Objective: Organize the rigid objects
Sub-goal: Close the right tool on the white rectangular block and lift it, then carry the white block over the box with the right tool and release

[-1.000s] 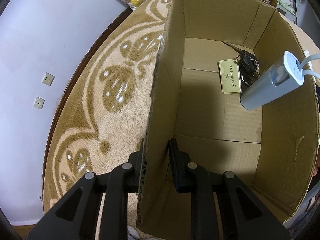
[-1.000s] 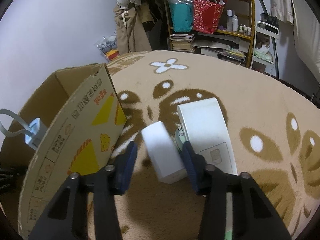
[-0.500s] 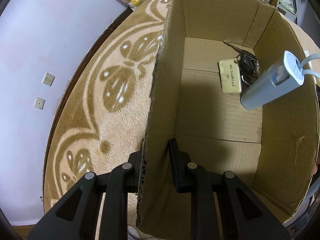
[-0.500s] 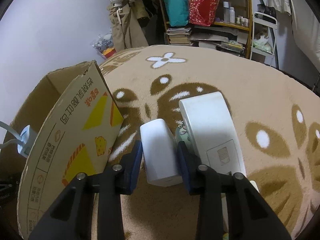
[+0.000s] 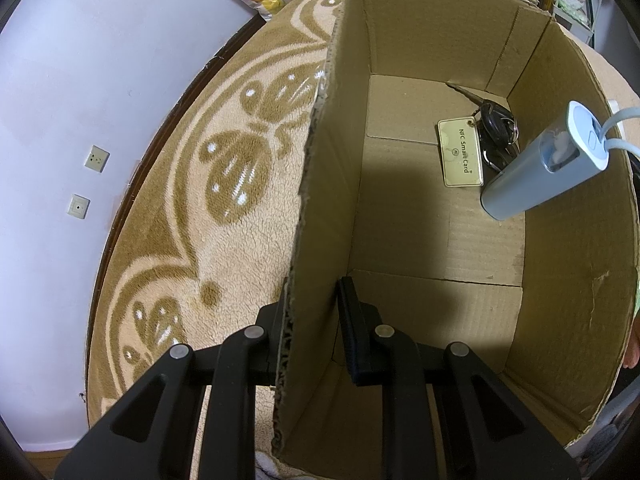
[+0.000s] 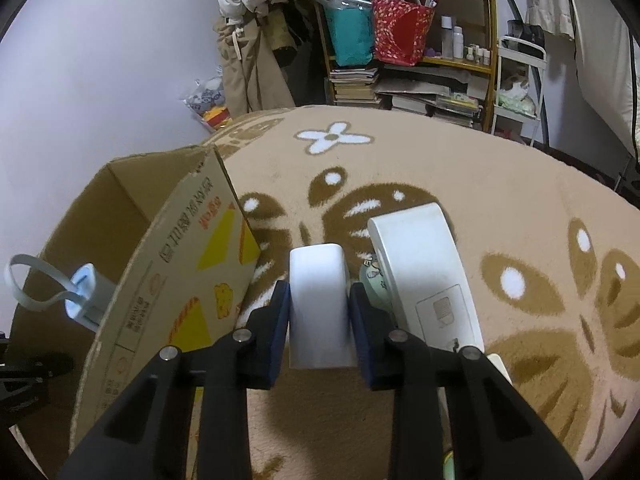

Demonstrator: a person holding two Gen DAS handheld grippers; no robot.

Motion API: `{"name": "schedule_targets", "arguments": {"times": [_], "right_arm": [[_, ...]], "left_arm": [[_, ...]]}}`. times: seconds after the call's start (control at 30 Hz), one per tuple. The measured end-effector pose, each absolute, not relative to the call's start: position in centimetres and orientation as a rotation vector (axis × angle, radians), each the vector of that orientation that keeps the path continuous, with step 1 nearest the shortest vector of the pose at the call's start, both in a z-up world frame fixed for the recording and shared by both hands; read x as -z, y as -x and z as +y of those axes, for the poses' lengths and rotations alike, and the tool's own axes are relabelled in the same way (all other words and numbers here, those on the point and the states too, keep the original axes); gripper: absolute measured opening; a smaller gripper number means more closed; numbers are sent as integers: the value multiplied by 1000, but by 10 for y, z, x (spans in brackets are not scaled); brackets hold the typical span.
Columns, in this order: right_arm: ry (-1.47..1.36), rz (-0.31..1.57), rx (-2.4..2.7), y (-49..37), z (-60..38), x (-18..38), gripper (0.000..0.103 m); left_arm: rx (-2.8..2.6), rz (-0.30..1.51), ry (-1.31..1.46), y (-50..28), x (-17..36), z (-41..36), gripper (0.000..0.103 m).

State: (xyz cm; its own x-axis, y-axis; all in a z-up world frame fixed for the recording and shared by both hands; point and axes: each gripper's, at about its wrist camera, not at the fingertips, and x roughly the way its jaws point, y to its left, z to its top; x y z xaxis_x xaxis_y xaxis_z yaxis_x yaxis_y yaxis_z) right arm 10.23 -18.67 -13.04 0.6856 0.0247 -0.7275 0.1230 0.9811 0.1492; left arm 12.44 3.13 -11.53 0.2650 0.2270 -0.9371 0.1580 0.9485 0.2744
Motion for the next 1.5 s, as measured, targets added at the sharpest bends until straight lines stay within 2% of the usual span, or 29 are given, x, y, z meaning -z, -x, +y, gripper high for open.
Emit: {"name": "schedule_targets", "arguments": {"times": [0.7,1.4,1.5], "right_arm": [[-182,604,-78,-95,-140,40,31],[-206,745,-190,-121,-122,65,32],[-191,722,-185,-115,-122,61,32]], "left_arm": [[-50,1309,-349,-125,116,32,20],[-50,1310,-342,-127,118,34,20],[-49,1309,-343,-127,117,33,20]]}}
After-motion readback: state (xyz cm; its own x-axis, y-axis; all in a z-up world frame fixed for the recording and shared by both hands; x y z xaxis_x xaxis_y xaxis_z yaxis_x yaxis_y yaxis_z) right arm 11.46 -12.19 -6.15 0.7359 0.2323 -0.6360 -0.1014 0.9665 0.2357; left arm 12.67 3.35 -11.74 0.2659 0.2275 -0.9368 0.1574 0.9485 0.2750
